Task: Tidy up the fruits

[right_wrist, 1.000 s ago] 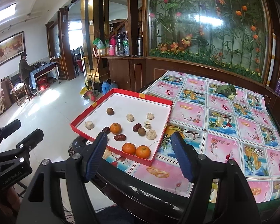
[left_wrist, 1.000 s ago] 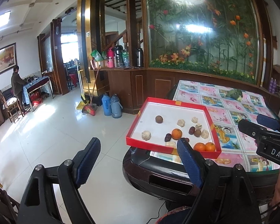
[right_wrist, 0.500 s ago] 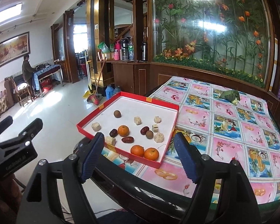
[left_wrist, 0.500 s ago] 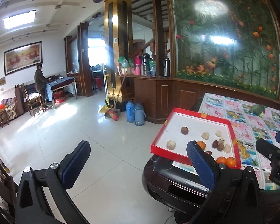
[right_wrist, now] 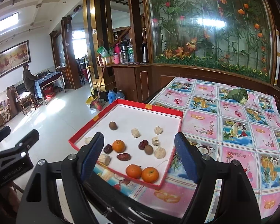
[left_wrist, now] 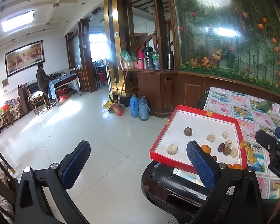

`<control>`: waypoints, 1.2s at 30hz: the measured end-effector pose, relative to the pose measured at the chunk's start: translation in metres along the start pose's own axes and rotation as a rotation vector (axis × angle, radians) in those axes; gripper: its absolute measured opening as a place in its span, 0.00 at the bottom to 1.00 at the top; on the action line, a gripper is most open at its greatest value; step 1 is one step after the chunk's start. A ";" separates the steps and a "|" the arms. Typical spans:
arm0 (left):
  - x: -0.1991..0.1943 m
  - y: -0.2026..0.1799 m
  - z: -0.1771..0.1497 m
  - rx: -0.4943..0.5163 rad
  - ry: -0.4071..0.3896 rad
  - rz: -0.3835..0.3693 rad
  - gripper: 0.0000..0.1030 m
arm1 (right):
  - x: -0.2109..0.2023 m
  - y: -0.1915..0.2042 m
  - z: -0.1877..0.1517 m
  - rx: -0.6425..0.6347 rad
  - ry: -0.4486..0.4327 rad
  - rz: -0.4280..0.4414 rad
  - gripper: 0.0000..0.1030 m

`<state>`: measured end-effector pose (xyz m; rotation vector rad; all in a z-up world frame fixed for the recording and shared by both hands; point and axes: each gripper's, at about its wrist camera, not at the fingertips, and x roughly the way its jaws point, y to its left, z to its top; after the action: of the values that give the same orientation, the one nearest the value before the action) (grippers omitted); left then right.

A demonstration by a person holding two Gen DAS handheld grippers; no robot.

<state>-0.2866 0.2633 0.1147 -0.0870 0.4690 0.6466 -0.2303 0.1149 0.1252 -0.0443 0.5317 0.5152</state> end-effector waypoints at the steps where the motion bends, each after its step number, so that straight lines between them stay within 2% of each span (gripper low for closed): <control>1: 0.001 -0.001 0.001 -0.010 0.012 -0.007 1.00 | 0.002 -0.003 -0.001 0.001 -0.002 -0.004 0.76; 4: 0.001 -0.002 0.003 -0.036 0.026 -0.041 1.00 | 0.009 -0.013 -0.003 0.007 -0.002 -0.009 0.76; 9: -0.008 -0.009 0.003 -0.015 -0.036 -0.046 1.00 | 0.019 -0.028 -0.005 0.033 0.006 -0.005 0.77; 12: 0.007 -0.022 0.005 0.024 0.037 -0.097 1.00 | 0.021 -0.034 -0.009 0.036 0.009 -0.015 0.77; 15: 0.024 -0.038 0.006 0.040 0.085 -0.136 1.00 | 0.017 -0.043 -0.013 0.027 -0.003 -0.066 0.77; 19: 0.041 -0.056 0.011 0.048 0.119 -0.251 1.00 | 0.014 -0.055 -0.011 0.041 -0.020 -0.139 0.77; 23: 0.048 -0.066 0.014 0.090 0.104 -0.307 1.00 | 0.015 -0.060 -0.004 0.064 -0.027 -0.174 0.78; 31: 0.063 -0.065 0.017 0.161 0.117 -0.338 1.00 | 0.034 -0.049 0.004 0.106 -0.011 -0.175 0.78; 36: 0.071 -0.056 0.017 0.181 0.117 -0.310 1.00 | 0.047 -0.040 0.004 0.125 0.015 -0.159 0.78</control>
<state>-0.1967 0.2619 0.0947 -0.0253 0.6102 0.2940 -0.1749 0.1019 0.1015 0.0283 0.5689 0.3263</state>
